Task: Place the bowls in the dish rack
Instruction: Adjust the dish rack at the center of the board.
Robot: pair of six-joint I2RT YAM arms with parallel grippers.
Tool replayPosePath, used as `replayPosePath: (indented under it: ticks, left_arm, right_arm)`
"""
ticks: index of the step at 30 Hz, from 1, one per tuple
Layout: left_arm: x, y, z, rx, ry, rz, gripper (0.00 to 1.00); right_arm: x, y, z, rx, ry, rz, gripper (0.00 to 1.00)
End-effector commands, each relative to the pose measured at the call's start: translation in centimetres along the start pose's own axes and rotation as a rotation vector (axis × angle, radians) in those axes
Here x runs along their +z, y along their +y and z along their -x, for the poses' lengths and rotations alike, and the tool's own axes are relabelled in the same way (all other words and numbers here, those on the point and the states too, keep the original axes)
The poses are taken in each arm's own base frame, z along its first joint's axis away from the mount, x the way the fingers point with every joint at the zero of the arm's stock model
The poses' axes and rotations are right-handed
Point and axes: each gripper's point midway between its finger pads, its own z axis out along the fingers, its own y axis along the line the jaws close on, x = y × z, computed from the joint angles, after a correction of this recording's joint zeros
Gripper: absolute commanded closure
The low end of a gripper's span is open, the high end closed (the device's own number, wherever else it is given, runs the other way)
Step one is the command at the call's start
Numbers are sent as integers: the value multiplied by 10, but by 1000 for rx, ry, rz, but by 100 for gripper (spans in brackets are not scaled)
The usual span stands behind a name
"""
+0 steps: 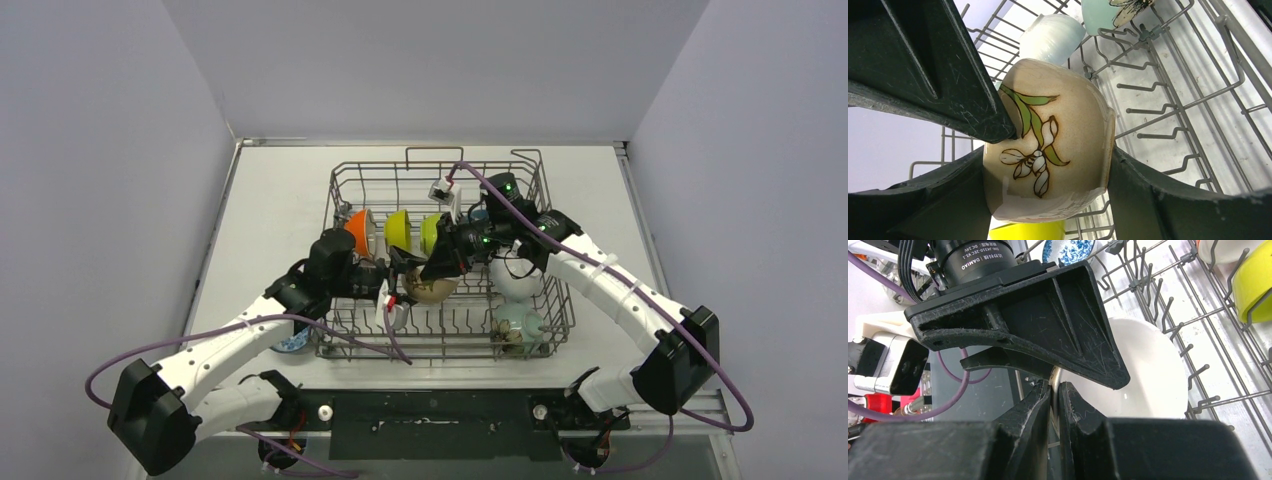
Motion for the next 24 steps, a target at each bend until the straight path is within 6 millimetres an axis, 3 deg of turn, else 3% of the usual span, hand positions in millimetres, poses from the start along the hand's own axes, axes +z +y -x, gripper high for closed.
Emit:
replayPosePath:
  ticks: [1, 3, 7, 10, 13, 18, 24]
  left_arm:
    - [-3, 1, 6, 24, 4, -4, 57]
    - [-5, 2, 6, 18, 7, 18, 70]
    - [-9, 5, 9, -3, -5, 78, 100]
    - [-12, 14, 17, -28, -40, 144, 100]
    - [-15, 19, 23, -102, -60, 183, 100]
    - [-21, 30, 29, -258, -88, 279, 100]
    - [-37, 47, 30, -460, -123, 454, 100]
  right_arm:
    - [-6, 19, 32, -137, -93, 56, 94]
    - [-7, 16, 34, -138, -101, 34, 88]
    - [-11, 7, 40, -140, -128, -23, 62]
    - [-16, 2, 46, -146, -155, -61, 39]
    - [-21, -1, 52, -153, -183, -91, 26]
    - [-37, -14, 65, -146, -258, -176, 15]
    - [-70, -54, 70, -52, -352, -346, 6]
